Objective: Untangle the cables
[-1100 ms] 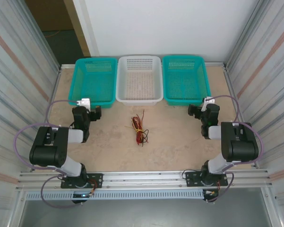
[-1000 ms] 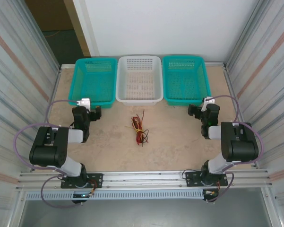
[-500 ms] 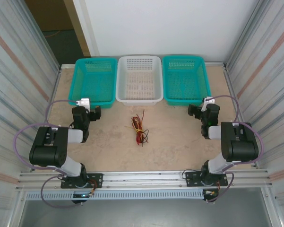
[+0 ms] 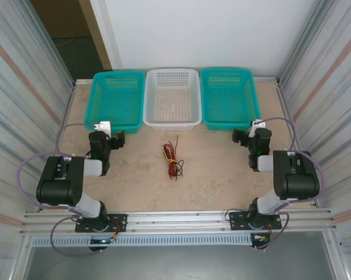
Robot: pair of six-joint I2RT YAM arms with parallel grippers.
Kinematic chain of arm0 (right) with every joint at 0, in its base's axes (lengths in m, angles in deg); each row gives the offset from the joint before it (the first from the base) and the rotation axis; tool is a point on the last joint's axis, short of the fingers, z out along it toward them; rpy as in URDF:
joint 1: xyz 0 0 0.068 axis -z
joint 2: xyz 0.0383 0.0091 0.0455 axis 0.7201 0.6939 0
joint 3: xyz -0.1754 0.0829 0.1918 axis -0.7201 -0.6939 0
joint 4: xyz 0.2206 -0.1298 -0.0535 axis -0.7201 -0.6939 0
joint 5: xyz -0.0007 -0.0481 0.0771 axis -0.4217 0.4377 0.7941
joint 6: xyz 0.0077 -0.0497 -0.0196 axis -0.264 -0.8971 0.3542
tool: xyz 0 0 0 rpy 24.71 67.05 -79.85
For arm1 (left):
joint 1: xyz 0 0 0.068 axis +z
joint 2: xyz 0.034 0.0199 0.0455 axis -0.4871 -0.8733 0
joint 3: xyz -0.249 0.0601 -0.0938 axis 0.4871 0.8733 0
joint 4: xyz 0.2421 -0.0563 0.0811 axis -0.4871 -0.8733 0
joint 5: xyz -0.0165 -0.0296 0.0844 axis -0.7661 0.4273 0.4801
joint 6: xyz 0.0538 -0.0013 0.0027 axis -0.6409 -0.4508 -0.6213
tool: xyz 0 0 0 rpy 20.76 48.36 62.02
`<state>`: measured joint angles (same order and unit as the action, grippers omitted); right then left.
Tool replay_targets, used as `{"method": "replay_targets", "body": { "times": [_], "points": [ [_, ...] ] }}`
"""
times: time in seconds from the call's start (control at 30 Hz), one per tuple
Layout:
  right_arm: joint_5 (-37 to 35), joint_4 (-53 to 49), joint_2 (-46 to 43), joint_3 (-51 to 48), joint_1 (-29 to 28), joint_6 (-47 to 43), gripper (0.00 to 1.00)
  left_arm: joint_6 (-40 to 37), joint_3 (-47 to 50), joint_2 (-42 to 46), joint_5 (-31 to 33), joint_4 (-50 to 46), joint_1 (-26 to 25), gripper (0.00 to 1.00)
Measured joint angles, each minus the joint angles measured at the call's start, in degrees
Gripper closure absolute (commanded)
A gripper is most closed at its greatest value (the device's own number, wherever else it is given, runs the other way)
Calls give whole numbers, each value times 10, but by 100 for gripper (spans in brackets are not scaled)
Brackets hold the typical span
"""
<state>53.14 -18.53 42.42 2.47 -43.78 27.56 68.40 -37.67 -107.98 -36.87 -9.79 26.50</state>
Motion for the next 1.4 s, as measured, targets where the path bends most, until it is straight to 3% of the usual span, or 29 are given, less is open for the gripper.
{"method": "replay_targets", "body": {
  "times": [0.23, 0.37, 0.5, 0.57, 0.67, 0.8, 0.9, 0.97, 1.03, 1.13, 1.23, 1.4],
  "points": [
    [-20, -88, -134, 0, -5, 4, 1, 0, -56, 93, 47, -149, -19, 1],
    [-71, -209, -224, 16, -32, 43, 1, 16, -105, 157, 123, -256, -43, 6],
    [-130, -363, -294, 54, -80, 88, 1, 45, -150, 210, 189, -371, -104, 9],
    [-153, -436, -342, 62, -96, 127, 1, 82, -174, 236, 190, -444, -139, 15],
    [-210, -550, -393, 72, -92, 224, 1, 146, -191, 265, 188, -529, -191, 15],
    [-178, -668, -431, 83, -72, 287, 1, 219, -190, 302, 166, -615, -247, 14],
    [-185, -758, -414, 130, -177, 320, 1, 254, -218, 302, 141, -670, -249, 18],
    [-215, -802, -382, 180, -308, 353, 1, 269, -254, 291, 115, -693, -257, 18],
    [-242, -796, -358, 207, -436, 373, 1, 282, -276, 288, 97, -695, -282, 18],
    [-241, -748, -340, 202, -569, 385, 1, 312, -282, 291, 68, -704, -325, 22],
    [-183, -701, -273, 207, -600, 397, 8, 350, -265, 295, 38, -728, -334, 23],
    [-157, -702, -63, 318, -643, 398, 11, 416, -198, 338, -5, -772, -334, 24]
  ]
}}
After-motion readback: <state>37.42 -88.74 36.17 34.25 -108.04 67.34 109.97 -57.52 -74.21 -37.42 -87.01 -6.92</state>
